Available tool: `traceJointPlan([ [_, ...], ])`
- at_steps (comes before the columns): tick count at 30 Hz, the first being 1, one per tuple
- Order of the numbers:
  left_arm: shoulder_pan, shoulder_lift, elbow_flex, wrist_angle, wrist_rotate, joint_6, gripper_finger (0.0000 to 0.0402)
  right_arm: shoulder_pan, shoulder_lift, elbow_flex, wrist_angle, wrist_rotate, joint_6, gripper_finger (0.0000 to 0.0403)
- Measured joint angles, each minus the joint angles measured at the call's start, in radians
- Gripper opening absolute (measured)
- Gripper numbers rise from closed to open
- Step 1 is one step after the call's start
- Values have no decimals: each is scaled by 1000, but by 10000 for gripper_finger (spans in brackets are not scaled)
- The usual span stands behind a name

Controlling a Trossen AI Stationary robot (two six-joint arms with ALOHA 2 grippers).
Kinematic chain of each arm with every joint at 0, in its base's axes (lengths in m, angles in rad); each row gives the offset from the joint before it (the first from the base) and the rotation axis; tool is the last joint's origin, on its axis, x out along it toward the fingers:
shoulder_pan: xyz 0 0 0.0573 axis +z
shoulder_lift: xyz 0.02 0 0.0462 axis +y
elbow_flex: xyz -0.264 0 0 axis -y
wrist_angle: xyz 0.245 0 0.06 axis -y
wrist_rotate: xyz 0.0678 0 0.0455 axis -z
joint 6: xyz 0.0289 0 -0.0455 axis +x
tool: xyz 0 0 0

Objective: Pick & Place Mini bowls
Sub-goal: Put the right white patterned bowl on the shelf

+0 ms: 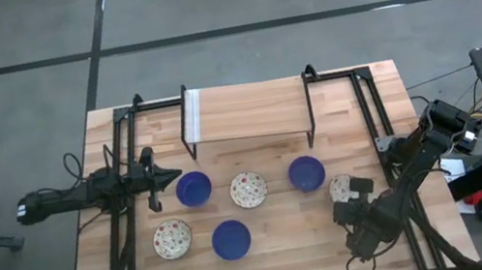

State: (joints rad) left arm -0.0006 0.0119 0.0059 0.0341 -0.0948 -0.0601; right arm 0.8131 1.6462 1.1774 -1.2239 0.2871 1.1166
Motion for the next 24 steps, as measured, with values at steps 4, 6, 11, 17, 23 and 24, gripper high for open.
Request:
traceJointPlan([
  [4, 0, 0, 0, 0, 0, 0, 0, -13, 0, 49, -25, 33, -55, 11],
  [6, 0, 0, 0, 0, 0, 0, 0, -24, 0, 74, -39, 54, -83, 11],
  [11, 0, 0, 0, 0, 0, 0, 0, -61, 0, 150, -63, 125, -187, 11],
  [17, 0, 0, 0, 0, 0, 0, 0, -126, 0, 243, -81, 218, -354, 11],
  [23, 0, 0, 0, 0, 0, 0, 0, -202, 0, 325, -79, 289, -537, 11],
  [24, 0, 0, 0, 0, 0, 0, 0, -217, 0, 336, -79, 298, -566, 11],
])
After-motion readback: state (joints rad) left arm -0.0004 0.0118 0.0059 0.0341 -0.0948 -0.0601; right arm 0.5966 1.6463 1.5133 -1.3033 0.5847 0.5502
